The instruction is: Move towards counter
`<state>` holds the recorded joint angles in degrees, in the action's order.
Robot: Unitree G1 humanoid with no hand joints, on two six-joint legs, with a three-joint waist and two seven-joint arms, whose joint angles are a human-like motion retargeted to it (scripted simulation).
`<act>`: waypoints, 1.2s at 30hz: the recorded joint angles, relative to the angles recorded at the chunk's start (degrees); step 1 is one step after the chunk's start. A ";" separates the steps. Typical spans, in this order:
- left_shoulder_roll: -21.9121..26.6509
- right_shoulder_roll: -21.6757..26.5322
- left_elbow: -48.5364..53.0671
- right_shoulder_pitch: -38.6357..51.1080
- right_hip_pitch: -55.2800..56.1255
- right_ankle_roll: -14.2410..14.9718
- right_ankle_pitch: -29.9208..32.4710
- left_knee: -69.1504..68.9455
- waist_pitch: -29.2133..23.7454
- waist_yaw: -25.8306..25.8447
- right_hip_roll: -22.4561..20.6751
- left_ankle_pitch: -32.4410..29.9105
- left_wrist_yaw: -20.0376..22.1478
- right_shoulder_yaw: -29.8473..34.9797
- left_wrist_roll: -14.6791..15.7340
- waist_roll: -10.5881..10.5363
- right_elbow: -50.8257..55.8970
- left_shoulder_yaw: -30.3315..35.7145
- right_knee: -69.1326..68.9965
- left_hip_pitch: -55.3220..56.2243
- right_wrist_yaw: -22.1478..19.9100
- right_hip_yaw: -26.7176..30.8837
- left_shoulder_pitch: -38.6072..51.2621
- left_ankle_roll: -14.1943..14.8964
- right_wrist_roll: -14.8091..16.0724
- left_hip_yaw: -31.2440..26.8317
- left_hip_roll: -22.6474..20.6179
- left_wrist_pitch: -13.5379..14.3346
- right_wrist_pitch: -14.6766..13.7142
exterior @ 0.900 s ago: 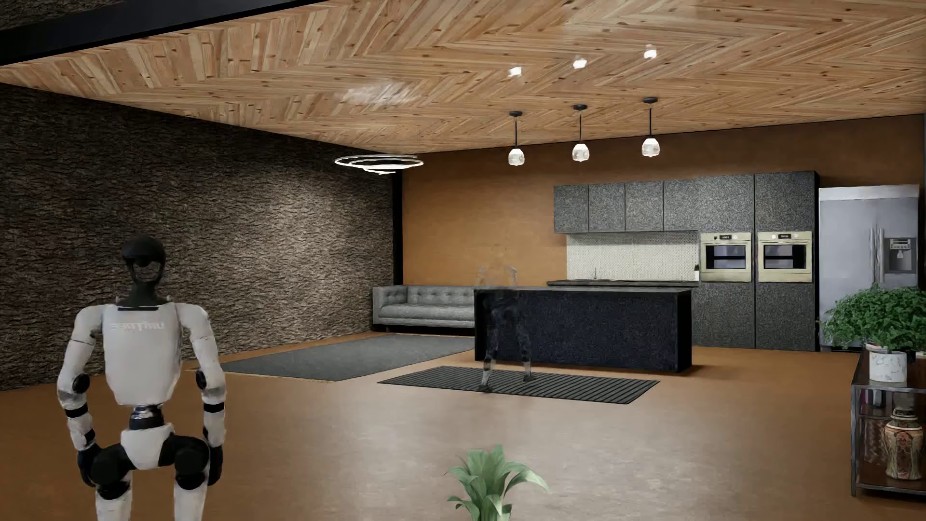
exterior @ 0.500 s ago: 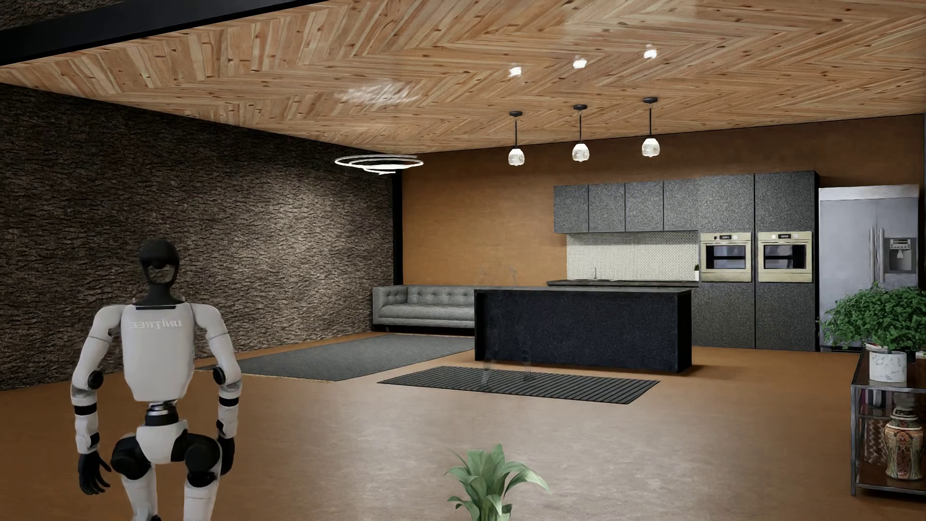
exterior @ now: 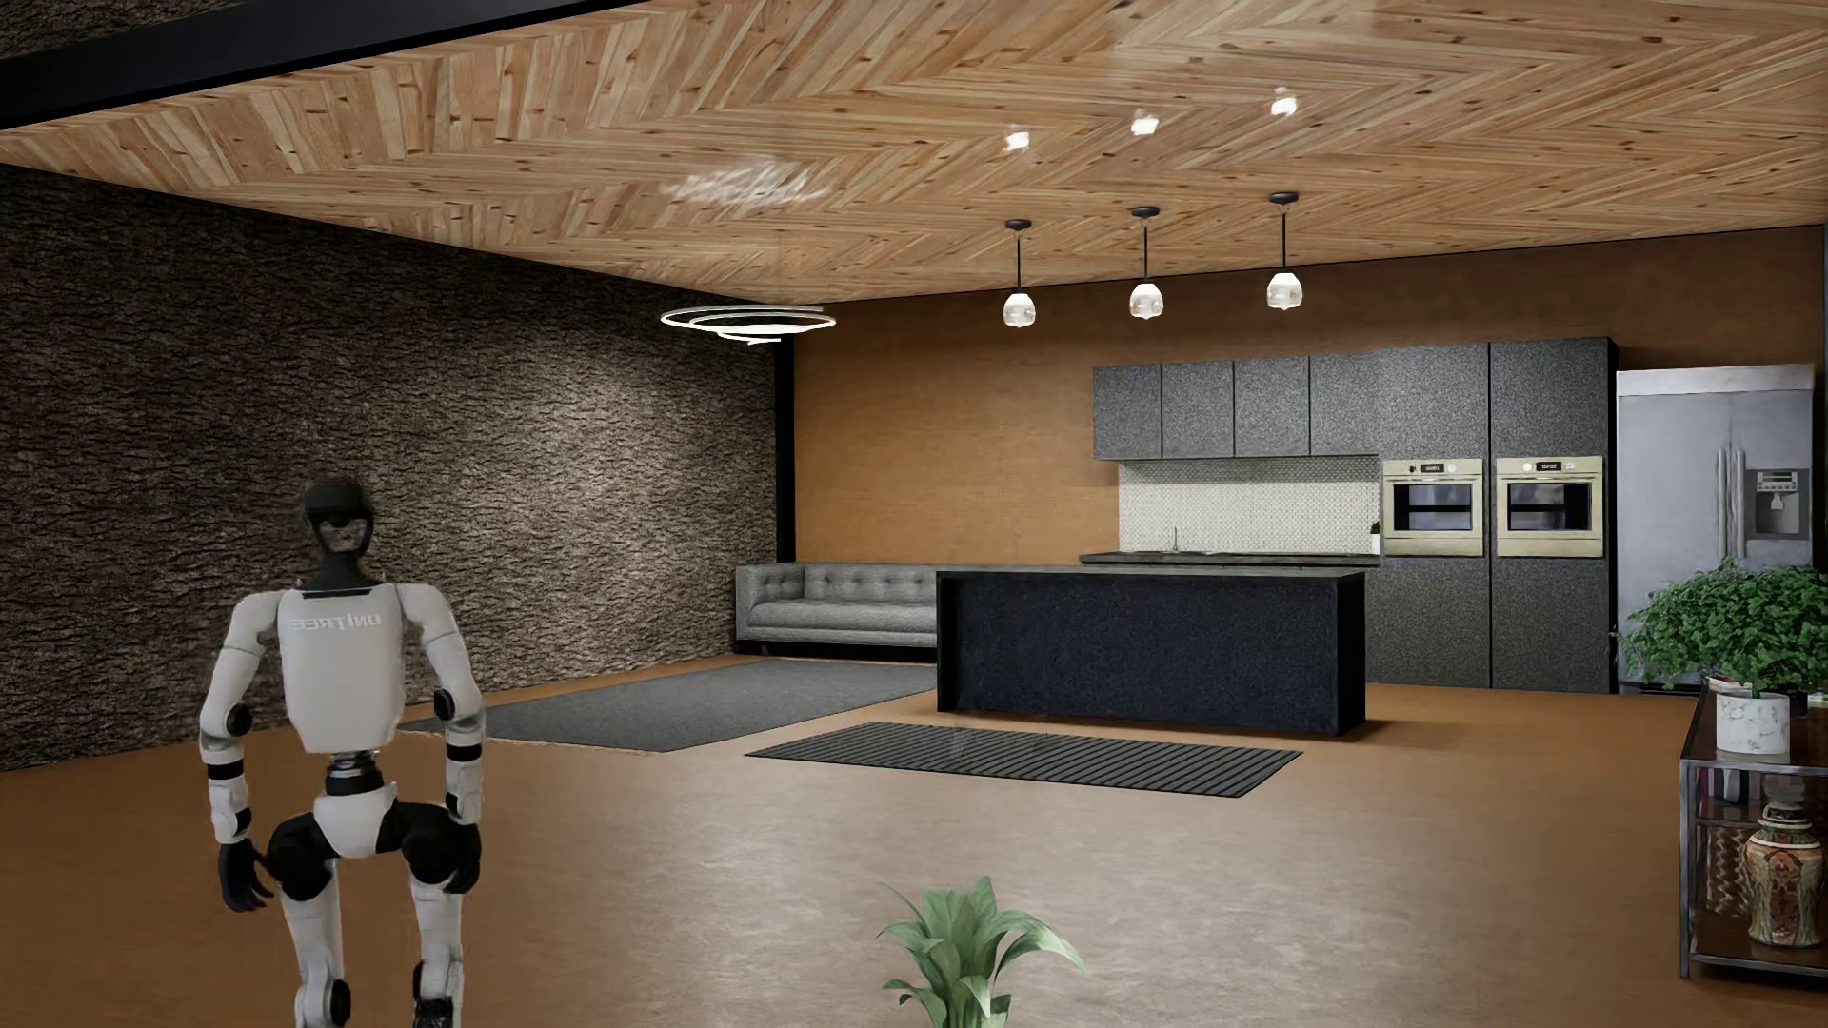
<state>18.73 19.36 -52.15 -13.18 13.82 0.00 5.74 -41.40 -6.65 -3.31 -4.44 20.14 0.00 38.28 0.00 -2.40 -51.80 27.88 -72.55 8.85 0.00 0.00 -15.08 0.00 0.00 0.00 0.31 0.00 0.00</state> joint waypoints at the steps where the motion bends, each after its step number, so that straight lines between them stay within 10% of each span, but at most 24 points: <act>1: 0.05 0.24 1.86 -1.36 3.90 0.00 2.78 3.74 -0.43 3.72 -0.65 -0.46 0.00 -1.54 0.00 -0.75 1.03 -0.48 7.50 -5.15 0.00 0.00 0.64 0.00 0.00 0.00 0.12 0.00 0.00; 4: 2.21 1.32 7.32 -3.62 11.61 0.00 3.39 12.85 -0.18 10.56 -2.01 -0.06 0.00 -1.02 0.00 -1.66 1.89 -1.13 39.84 -18.36 0.00 0.00 3.65 0.00 0.00 0.00 0.87 0.00 0.00; 6: 3.23 1.50 8.72 -4.75 14.38 0.00 -17.05 13.31 1.19 12.56 -1.54 1.85 0.00 0.13 0.00 -1.61 1.83 -1.80 47.06 -23.35 0.00 0.00 5.96 0.00 0.00 0.00 1.33 0.00 0.00; 7: 3.22 1.55 8.50 -5.00 15.54 0.00 -17.11 12.51 1.27 14.02 -1.48 1.90 0.00 0.71 0.00 -1.89 1.36 -2.68 46.69 -25.05 0.00 0.00 6.57 0.00 0.00 0.00 1.69 0.00 0.00; 10: 1.30 1.51 5.66 -4.93 18.56 0.00 9.21 0.97 1.77 14.86 -4.27 -13.42 0.00 2.05 0.00 -4.85 -0.41 -4.72 36.52 -24.94 0.00 0.00 4.98 0.00 0.00 0.00 5.08 0.00 0.00; 12: 0.78 1.33 3.07 -3.65 13.27 0.00 7.80 -20.64 2.06 11.12 -7.78 -25.51 0.00 1.91 0.00 -5.65 -0.99 -2.43 33.72 -14.90 0.00 0.00 3.12 0.00 0.00 0.00 7.37 0.00 0.00; 15: 0.86 1.27 2.34 0.59 -3.37 0.00 -3.97 -36.05 0.11 2.15 -8.60 -9.02 0.00 -0.86 0.00 -3.73 0.52 0.10 39.79 1.26 0.00 0.00 1.32 0.00 0.00 0.00 7.30 0.00 0.00; 20: 1.55 4.05 1.44 8.63 -26.33 0.00 -25.94 2.97 1.40 -9.26 -5.28 -12.76 0.00 -5.91 0.00 -0.68 7.64 -0.72 49.47 15.24 0.00 0.00 -2.99 0.00 0.00 0.00 7.03 0.00 0.00; 25: 1.22 3.13 -4.04 7.43 -32.10 0.00 -12.03 1.56 3.90 -13.30 -0.33 -15.25 0.00 -10.65 0.00 1.73 9.52 0.50 36.13 17.85 0.00 0.00 -3.94 0.00 0.00 0.00 4.22 0.00 0.00; 29: 0.73 0.12 -5.04 3.78 -9.81 0.00 0.11 -0.26 1.94 -6.49 2.57 -8.64 0.00 -4.95 0.00 2.99 4.18 0.26 -4.76 3.95 0.00 0.00 -2.46 0.00 0.00 0.00 -0.11 0.00 0.00; 33: 2.45 0.20 3.24 -0.77 6.03 0.00 11.24 10.11 0.72 4.73 0.05 -6.51 0.00 -1.74 0.00 -0.06 -0.55 -0.81 29.17 -13.21 0.00 0.00 1.56 0.00 0.00 0.00 1.03 0.00 0.00; 36: 4.02 1.62 9.26 -3.64 9.76 0.00 -11.56 10.50 1.84 7.88 -0.95 -3.98 0.00 1.09 0.00 -1.13 -1.33 -5.44 45.24 -20.73 0.00 0.00 2.82 0.00 0.00 0.00 2.01 0.00 0.00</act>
<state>22.75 20.98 -42.89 -16.82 23.57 0.00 -5.82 -30.90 -4.81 4.57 -5.40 16.16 0.00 39.37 0.00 -3.53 -53.13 22.43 -27.31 -11.88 0.00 0.00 -12.27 0.00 0.00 0.00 2.32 0.00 0.00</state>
